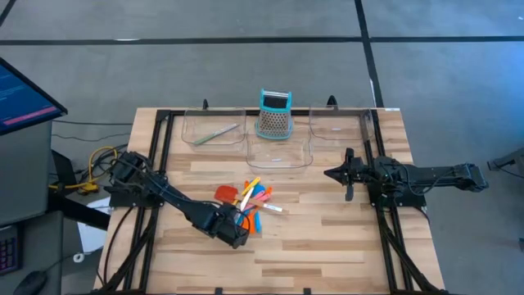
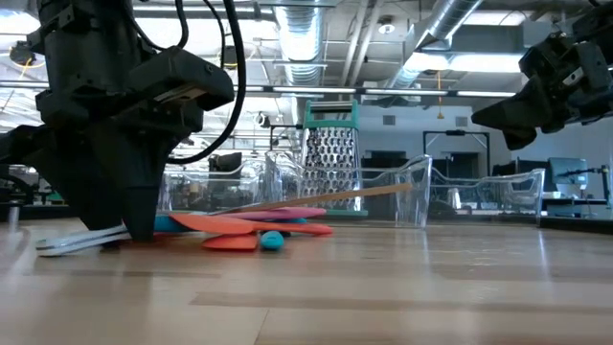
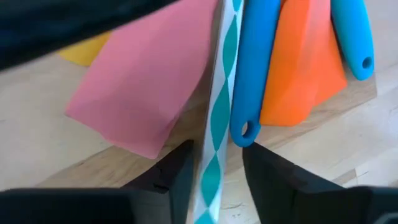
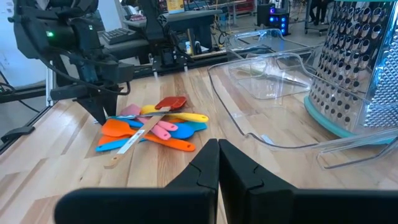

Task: Pick & Place Kitchen Items
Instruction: Put the blue table knife into the left transparent bin

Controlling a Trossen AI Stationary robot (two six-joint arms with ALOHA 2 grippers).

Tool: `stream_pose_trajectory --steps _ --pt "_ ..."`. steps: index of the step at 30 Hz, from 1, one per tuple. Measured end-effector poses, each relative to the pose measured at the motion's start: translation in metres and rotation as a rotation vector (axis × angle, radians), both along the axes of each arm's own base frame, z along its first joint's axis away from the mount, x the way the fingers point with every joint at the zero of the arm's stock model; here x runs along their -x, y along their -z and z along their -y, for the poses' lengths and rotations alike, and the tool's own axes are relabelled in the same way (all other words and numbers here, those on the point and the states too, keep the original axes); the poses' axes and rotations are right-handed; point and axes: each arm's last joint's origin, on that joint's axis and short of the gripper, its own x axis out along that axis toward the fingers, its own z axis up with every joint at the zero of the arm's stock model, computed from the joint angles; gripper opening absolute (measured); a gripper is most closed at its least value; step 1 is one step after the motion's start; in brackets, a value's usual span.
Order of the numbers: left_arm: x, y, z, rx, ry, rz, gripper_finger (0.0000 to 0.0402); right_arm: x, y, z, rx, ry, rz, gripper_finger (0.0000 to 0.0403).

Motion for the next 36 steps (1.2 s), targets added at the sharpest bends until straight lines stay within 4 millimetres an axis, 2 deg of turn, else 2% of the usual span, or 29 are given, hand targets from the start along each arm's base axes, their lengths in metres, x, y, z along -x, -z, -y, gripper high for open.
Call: stream_pose_trajectory --steps 10,20,36 --pt "0.000 0.001 0.001 -0.024 -0.003 0.016 0.0013 0.000 0.000 0.000 0.000 0.000 0.000 0.0000" --pt "0.006 -0.003 0.011 -0.060 0.022 0.053 0.0008 0.000 0.000 0.000 -0.001 0.000 0.000 0.0000" --pt "0.009 -0.005 0.009 -0.073 0.024 0.039 0.0007 0.000 0.000 0.000 -0.003 0.000 0.000 0.0000"
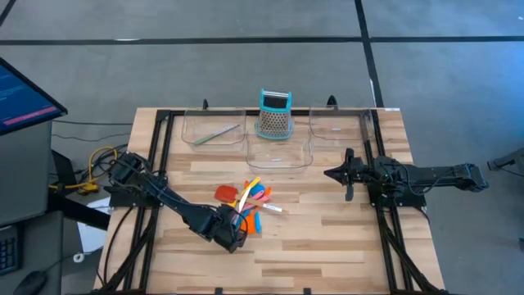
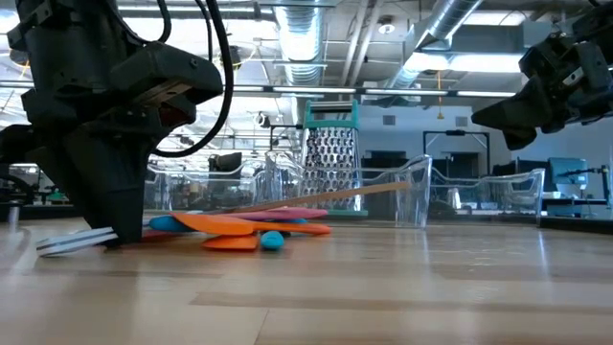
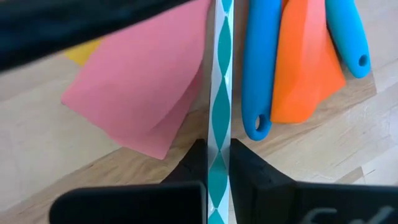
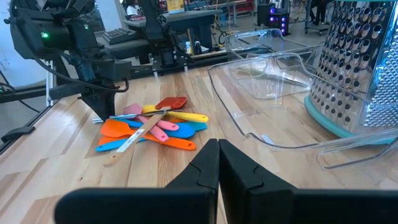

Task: Pick & Place Kitchen Items
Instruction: Put the blue table knife into the left transparent bin

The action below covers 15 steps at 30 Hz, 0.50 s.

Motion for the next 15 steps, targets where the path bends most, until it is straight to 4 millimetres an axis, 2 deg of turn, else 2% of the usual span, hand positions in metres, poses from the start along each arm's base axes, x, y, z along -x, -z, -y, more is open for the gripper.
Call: stream_pose_trajectory --steps 7,15 --pt "0.003 -0.017 -0.002 -0.005 -0.004 0.055 0.0007 0.000 0.000 0.000 0.000 0.000 0.000 0.0000" --pt "0.015 -0.065 -0.015 -0.125 0.029 0.218 0.0007 0.000 0.000 0.000 0.000 0.000 0.000 0.0000"
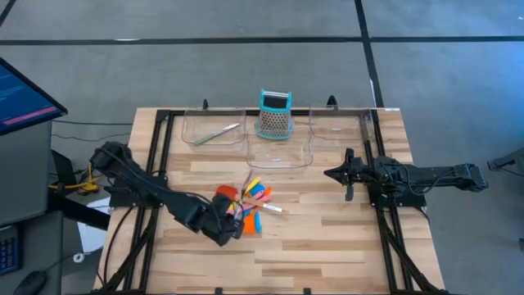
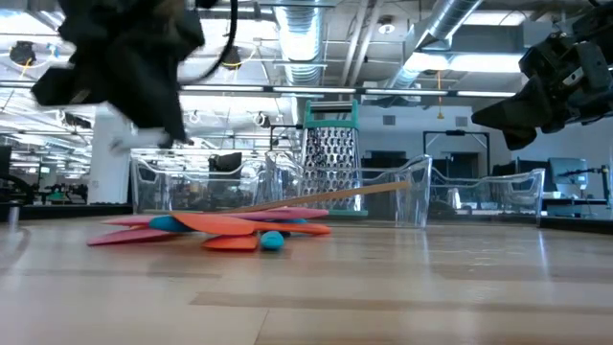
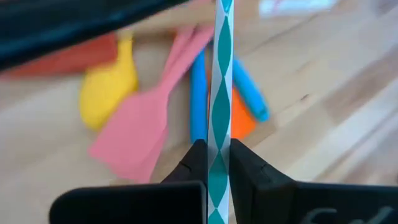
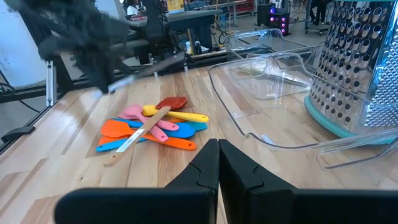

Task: Pick & Place Kitchen Items
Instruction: Put the blue table knife into the left transparent bin

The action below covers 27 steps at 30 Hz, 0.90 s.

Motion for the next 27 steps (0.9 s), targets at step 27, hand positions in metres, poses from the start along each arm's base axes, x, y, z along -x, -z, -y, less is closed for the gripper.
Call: stream_pose_trajectory --steps 27 --pt "0.041 -0.091 -0.122 -0.605 0.093 -0.067 0.0006 0.000 0.000 0.000 -0.034 0.003 0.005 0.0000"
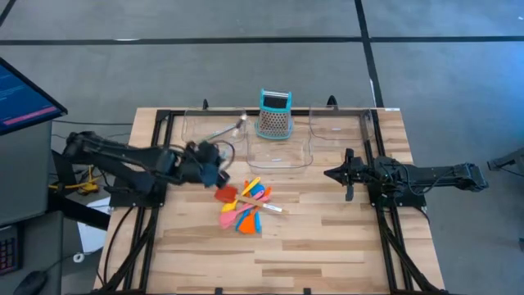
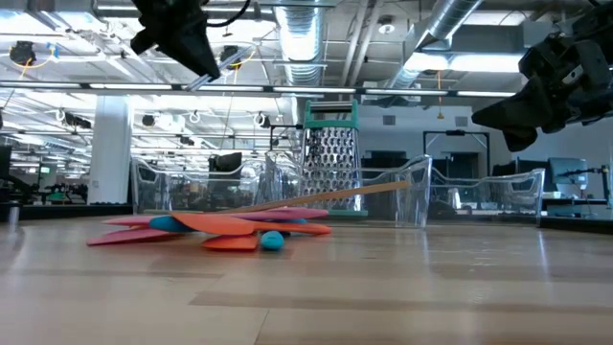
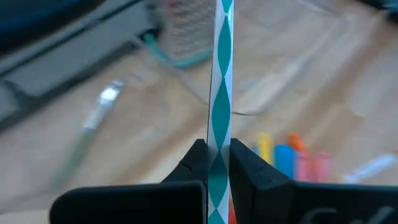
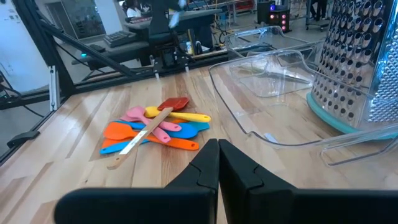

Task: Pick & Place Kitchen Items
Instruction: Put the blue table knife into the left transparent bin

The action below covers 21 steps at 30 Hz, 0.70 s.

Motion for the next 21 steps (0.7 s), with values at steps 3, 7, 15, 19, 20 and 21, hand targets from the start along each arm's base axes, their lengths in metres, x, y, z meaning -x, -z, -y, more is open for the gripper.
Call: stream_pose_trajectory --steps 3,7,15,19,20,21 --pt "0.015 -0.008 -0.021 -0.042 -0.036 -0.065 0.0006 0.000 0.000 0.000 0.000 0.000 0.000 0.0000" --pt "0.029 -0.016 -0.048 -0.108 -0.052 -0.161 0.0006 0.000 0.000 0.000 0.006 0.005 0.002 0.0000" --pt "0.042 -0.012 -0.104 -0.119 -0.018 -0.407 0.0006 0.000 -0.001 0.003 0.017 0.033 0.009 0.0000" --pt "0.051 -0.012 -0.123 -0.084 -0.055 -0.429 0.0007 0.000 -0.001 0.003 -0.017 0.040 0.016 0.0000" --pt "0.052 -0.012 -0.126 -0.072 -0.055 -0.430 0.0007 0.000 -0.001 0.003 -0.021 0.041 0.016 0.0000" --pt "0.053 -0.011 -0.128 -0.066 -0.053 -0.435 0.0007 0.000 -0.001 0.003 -0.021 0.041 0.016 0.0000"
